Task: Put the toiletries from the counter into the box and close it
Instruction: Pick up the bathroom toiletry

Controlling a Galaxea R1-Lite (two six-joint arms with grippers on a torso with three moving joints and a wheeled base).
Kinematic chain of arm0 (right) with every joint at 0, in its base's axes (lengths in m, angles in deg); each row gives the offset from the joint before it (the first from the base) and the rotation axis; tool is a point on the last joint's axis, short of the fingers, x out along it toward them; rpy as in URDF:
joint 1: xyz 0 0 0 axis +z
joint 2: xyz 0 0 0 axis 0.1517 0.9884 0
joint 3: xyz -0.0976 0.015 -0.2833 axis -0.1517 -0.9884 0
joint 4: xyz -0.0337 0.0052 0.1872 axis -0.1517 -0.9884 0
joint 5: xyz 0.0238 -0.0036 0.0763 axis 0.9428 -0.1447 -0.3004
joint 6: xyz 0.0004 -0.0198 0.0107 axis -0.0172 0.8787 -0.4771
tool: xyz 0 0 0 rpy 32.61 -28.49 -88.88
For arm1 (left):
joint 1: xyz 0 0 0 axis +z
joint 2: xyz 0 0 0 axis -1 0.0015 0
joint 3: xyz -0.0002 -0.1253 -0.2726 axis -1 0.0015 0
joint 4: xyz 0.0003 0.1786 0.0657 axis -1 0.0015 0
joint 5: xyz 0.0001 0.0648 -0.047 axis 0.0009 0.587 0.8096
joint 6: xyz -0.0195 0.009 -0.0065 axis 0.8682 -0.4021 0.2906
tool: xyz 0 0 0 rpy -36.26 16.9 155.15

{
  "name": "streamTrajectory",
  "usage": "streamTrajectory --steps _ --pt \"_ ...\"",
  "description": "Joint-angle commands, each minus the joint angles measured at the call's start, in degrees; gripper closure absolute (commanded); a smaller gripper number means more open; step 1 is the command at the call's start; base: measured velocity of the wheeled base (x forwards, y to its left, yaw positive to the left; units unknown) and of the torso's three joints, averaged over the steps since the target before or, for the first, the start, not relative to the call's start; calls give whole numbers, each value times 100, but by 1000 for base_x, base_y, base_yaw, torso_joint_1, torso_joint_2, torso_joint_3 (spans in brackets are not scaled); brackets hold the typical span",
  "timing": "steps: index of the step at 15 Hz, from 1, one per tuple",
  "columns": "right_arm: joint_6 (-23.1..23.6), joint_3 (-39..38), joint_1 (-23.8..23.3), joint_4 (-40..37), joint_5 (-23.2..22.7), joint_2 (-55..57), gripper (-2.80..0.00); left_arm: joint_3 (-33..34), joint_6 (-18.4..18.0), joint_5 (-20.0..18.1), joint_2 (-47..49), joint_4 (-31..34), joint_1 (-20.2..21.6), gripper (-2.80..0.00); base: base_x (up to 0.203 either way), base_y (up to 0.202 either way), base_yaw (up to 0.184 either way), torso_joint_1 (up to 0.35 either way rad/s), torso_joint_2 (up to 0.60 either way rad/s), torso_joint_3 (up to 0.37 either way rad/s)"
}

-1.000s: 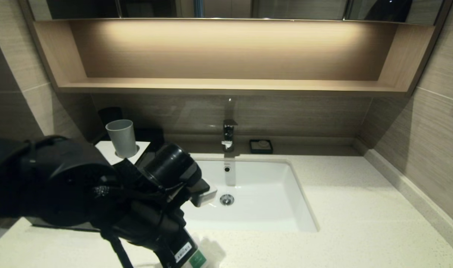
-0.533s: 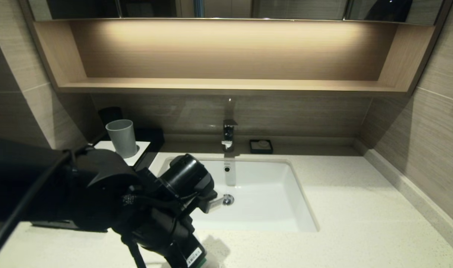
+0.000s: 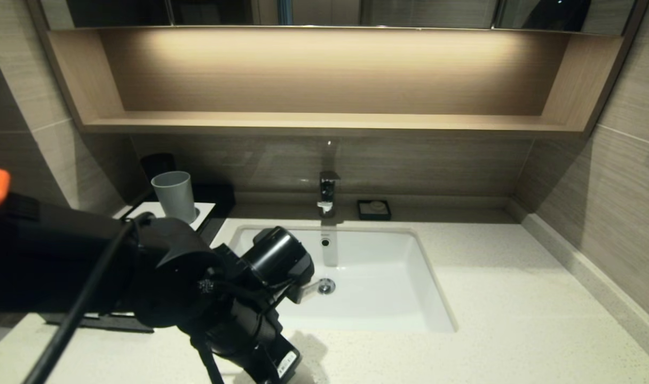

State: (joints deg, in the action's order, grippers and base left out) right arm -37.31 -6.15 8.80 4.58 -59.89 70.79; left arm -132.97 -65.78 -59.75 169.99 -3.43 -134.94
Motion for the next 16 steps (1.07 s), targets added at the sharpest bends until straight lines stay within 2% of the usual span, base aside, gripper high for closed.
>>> streamTrajectory --steps 1,2,10,12,16 --pt "-1 -4 1 2 -1 0 0 6 144 13 79 18 -24 -24 0 0 0 0 0 0" --pt "-1 -9 1 2 -1 0 0 6 189 13 89 19 -33 -280 0 0 0 0 0 0" --pt "-1 -4 1 2 -1 0 0 15 700 52 233 9 -24 -280 0 0 0 0 0 0" --pt "-1 -2 1 2 -1 0 0 16 738 288 315 9 -25 -280 0 0 0 0 0 0" --pt "-1 -9 1 2 -1 0 0 6 785 333 352 0 -30 -280 0 0 0 0 0 0"
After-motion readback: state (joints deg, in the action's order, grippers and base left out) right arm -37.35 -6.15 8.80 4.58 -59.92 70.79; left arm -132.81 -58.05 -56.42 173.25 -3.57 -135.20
